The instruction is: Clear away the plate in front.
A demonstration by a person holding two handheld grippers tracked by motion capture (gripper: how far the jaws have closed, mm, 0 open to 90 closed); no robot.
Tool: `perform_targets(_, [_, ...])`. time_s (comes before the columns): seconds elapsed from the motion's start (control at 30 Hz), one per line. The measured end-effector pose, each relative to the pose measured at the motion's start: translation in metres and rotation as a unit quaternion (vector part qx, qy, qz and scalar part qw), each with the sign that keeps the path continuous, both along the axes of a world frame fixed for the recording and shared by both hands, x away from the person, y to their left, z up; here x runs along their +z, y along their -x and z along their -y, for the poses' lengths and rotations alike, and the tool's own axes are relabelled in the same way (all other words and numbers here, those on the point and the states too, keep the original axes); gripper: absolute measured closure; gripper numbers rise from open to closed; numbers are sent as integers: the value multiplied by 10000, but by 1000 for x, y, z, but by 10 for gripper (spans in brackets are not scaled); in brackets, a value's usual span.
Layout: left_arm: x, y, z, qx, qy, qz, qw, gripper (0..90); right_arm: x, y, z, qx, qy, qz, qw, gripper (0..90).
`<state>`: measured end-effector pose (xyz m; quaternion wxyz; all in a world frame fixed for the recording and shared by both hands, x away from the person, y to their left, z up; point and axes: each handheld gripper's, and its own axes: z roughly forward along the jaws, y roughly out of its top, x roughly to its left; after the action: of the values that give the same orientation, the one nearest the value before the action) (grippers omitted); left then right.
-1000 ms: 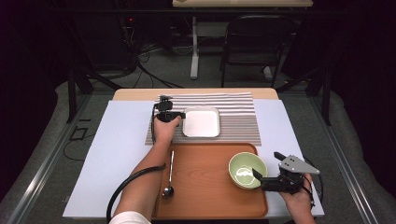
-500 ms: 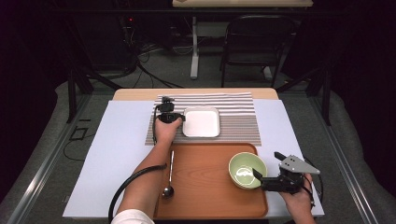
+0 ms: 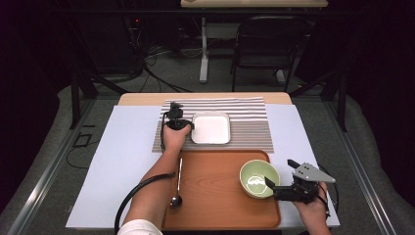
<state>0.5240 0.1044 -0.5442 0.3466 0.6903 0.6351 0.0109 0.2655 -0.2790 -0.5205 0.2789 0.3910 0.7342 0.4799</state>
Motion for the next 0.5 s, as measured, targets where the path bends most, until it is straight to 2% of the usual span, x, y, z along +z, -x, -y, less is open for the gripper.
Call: perform_targets(0.5, [-4, -1, 3, 171, 81, -211, 9996, 862, 0, 0, 0, 15, 4, -1, 10000, 0])
